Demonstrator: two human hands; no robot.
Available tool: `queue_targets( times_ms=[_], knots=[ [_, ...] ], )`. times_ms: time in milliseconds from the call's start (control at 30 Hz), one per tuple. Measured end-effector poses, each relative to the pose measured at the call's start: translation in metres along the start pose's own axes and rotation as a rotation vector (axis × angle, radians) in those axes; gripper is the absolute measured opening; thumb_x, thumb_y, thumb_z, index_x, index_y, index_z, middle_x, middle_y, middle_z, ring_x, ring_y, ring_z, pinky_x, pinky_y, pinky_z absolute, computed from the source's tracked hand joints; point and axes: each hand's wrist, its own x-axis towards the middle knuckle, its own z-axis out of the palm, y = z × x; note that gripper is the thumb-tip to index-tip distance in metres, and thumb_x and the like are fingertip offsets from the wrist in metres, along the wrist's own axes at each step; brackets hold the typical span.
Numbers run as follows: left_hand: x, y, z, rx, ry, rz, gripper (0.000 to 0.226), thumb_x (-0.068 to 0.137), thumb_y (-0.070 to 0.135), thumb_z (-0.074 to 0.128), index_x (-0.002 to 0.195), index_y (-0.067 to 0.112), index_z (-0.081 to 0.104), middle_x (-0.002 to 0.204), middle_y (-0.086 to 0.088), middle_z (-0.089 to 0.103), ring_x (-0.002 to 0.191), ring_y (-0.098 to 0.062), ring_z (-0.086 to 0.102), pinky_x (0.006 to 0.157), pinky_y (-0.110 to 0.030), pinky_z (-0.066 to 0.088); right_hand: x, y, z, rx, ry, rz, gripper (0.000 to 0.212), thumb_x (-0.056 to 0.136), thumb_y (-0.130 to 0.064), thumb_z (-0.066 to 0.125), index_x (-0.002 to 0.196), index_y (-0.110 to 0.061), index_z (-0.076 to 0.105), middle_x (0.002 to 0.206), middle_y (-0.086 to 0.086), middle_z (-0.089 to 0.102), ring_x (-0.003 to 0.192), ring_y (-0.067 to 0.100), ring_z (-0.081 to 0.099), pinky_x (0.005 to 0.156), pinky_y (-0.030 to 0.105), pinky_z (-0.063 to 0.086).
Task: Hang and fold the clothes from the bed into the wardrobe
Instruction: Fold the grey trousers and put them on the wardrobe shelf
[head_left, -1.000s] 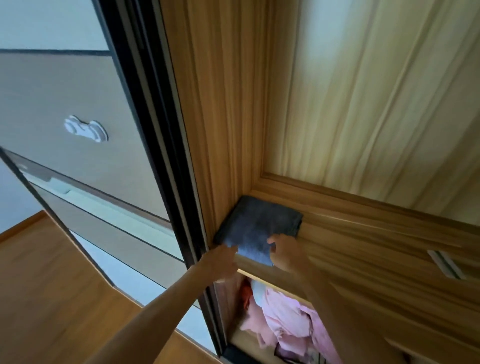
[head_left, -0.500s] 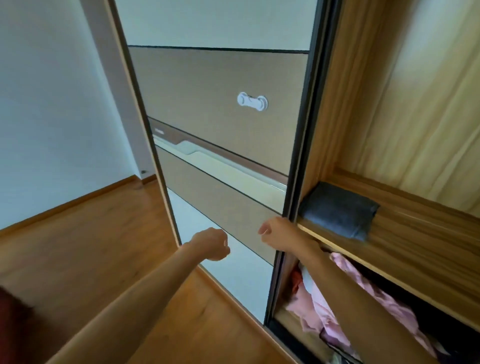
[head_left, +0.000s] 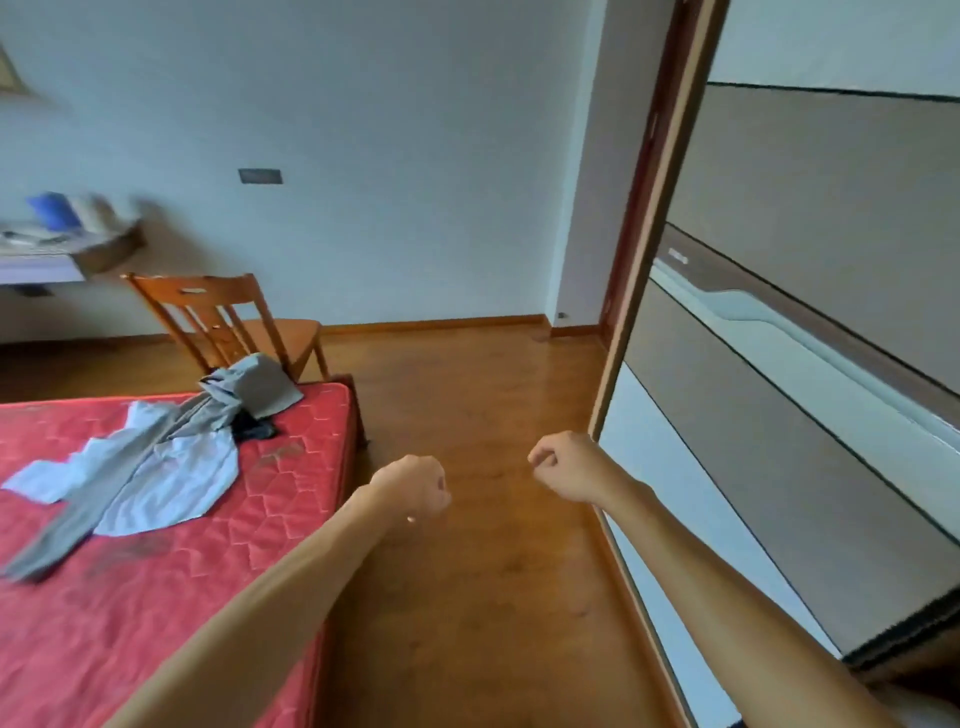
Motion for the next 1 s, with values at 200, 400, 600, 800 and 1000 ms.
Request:
queue_targets(
  times_ms=[200,400,600,800,1000],
  knots=[
    [-0.036,-0.123,-0.012,-0.073,0.080,-0.261,0.024,0.086,0.031,0.051,0.092,0.019,0.070,0.105,-0.008,0.071,0.096,-0.029,0.067,0.079,-0.035,0.055,0.066,-0.114,0.050,-0.077,-0.131,-0.225,0.030,0.093,-0.018,0.050,0.116,-0.025,0.069,0.114,-0.004,0.069,0.091,0.014,0.061,0.078,0.025,0.047],
    [-0.062,-0.224,-0.024,-0.046,0.142,-0.476,0.030,0.088,0.028,0.052,0.107,0.016,0.071,0.109,-0.004,0.071,0.101,-0.025,0.067,0.080,-0.038,0.058,0.129,-0.223,0.105,-0.105,-0.222,-0.457,0.027,0.093,-0.024,0.059,0.119,-0.025,0.068,0.126,0.000,0.065,0.112,0.018,0.062,0.096,0.036,0.053],
    [-0.051,-0.302,-0.067,-0.023,0.180,-0.625,0.032,0.087,0.034,0.053,0.108,0.018,0.071,0.114,-0.002,0.070,0.105,-0.025,0.065,0.088,-0.038,0.056,0.202,-0.308,0.131,-0.137,-0.297,-0.628,0.032,0.090,-0.022,0.061,0.121,-0.020,0.068,0.125,0.002,0.067,0.114,0.020,0.062,0.098,0.036,0.051],
    [-0.023,-0.356,-0.117,-0.022,0.230,-0.698,0.031,0.091,0.028,0.050,0.111,0.016,0.071,0.111,-0.005,0.071,0.101,-0.025,0.067,0.079,-0.034,0.056,0.271,-0.371,0.144,-0.135,-0.350,-0.718,0.035,0.087,-0.018,0.059,0.121,-0.020,0.068,0.124,0.002,0.068,0.112,0.018,0.063,0.097,0.032,0.051],
    [0.011,-0.413,-0.136,-0.022,0.206,-0.734,0.032,0.094,0.027,0.049,0.115,0.017,0.070,0.115,-0.003,0.070,0.103,-0.025,0.067,0.076,-0.033,0.055,0.333,-0.425,0.155,-0.140,-0.359,-0.747,0.034,0.090,-0.022,0.060,0.123,-0.019,0.067,0.126,0.003,0.067,0.113,0.020,0.063,0.098,0.036,0.051]
  ],
)
